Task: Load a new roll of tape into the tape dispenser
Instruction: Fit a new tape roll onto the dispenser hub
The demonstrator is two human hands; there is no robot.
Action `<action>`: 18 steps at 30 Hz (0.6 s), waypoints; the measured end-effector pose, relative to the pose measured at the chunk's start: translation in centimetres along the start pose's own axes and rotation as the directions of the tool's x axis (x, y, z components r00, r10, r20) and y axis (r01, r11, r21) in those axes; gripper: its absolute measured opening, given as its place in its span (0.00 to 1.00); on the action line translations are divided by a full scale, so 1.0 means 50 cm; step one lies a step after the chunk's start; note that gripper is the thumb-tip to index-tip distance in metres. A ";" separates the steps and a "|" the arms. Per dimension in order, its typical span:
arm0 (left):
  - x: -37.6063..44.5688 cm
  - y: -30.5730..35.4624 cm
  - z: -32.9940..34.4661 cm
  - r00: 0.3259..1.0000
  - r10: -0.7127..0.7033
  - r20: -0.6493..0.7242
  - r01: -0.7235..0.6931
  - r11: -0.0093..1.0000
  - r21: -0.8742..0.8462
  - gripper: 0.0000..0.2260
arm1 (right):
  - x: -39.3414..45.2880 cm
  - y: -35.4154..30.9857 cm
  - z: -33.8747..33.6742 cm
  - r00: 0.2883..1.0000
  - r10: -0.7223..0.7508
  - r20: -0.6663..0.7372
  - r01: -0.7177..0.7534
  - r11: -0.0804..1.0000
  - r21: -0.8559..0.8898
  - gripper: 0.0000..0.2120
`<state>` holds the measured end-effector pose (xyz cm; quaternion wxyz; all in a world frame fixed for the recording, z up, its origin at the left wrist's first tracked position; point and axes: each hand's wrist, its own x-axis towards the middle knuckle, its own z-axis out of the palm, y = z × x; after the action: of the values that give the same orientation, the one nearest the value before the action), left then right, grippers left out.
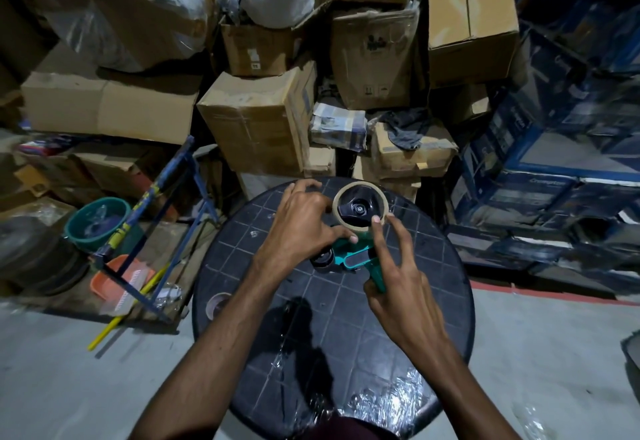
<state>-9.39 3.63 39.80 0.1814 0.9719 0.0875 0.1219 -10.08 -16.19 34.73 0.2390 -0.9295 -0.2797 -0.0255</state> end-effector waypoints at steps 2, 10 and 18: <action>-0.002 0.004 0.004 1.000 -0.001 -0.018 0.001 1.000 0.005 0.26 | 0.001 0.002 -0.001 1.000 0.006 -0.001 -0.006 1.000 -0.015 0.52; 0.022 0.015 0.017 0.999 0.042 0.017 -0.044 0.972 0.232 0.25 | 0.016 0.014 0.003 1.000 0.017 0.006 -0.017 1.000 -0.005 0.51; 0.047 -0.003 0.040 0.998 -0.013 0.069 0.015 1.000 -0.027 0.16 | 0.025 0.026 0.019 0.999 0.032 0.003 -0.032 0.999 0.006 0.51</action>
<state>-6.62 3.62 38.41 0.1984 0.9723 0.0865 0.0882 -8.41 -16.07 33.57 0.2420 -0.9331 -0.2654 -0.0194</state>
